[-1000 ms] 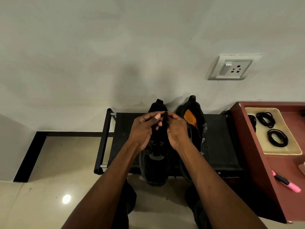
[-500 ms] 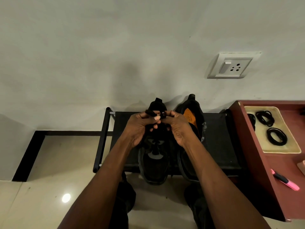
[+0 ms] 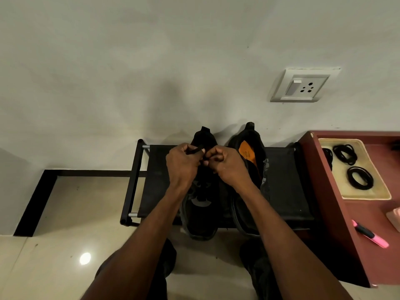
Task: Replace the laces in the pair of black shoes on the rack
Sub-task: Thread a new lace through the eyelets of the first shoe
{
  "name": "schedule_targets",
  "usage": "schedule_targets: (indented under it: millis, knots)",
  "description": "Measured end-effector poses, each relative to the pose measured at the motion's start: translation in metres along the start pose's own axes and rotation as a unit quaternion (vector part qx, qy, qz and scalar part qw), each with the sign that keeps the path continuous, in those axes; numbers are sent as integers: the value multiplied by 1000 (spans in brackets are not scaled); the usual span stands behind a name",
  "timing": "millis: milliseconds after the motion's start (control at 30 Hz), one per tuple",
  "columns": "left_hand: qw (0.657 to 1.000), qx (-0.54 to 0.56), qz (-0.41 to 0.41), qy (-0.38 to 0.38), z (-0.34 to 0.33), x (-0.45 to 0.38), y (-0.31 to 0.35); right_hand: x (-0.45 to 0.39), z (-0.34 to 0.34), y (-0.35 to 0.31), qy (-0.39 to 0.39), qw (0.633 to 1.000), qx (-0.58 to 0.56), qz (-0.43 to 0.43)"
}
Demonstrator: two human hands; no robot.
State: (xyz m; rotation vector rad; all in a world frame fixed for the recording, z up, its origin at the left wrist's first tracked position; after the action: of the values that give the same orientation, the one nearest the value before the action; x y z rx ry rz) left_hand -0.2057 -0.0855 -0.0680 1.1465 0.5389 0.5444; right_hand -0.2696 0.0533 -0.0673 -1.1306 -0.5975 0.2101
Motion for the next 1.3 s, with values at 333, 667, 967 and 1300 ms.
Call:
schedule_targets:
  millis: [333, 667, 967, 1300]
  knots:
    - [945, -169, -124, -250, -8, -9, 15, 15, -7, -9, 106, 981, 118, 114]
    - [952, 1, 41, -302, -15, 1, -3, 9, 7, 0, 127, 990, 20, 51]
    - [853, 408, 256, -202, -20, 16, -12, 20, -7, -8, 67, 994, 43, 79]
    - [852, 415, 254, -193, -21, 11, -12, 24, -15, -16, 86, 975, 156, 131]
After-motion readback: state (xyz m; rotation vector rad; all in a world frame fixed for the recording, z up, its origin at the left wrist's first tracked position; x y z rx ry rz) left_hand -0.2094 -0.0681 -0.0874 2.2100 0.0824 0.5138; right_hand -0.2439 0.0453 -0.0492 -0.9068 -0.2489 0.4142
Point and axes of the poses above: each hand's wrist, its own x-axis away from the middle knuckle, its own z-axis out of the back of the hand, y = z × x, the point moved 7 cm from there along -x, towards the middle knuckle, and after that the axes turned 12 degrees about -z, right-handed, at the moved point
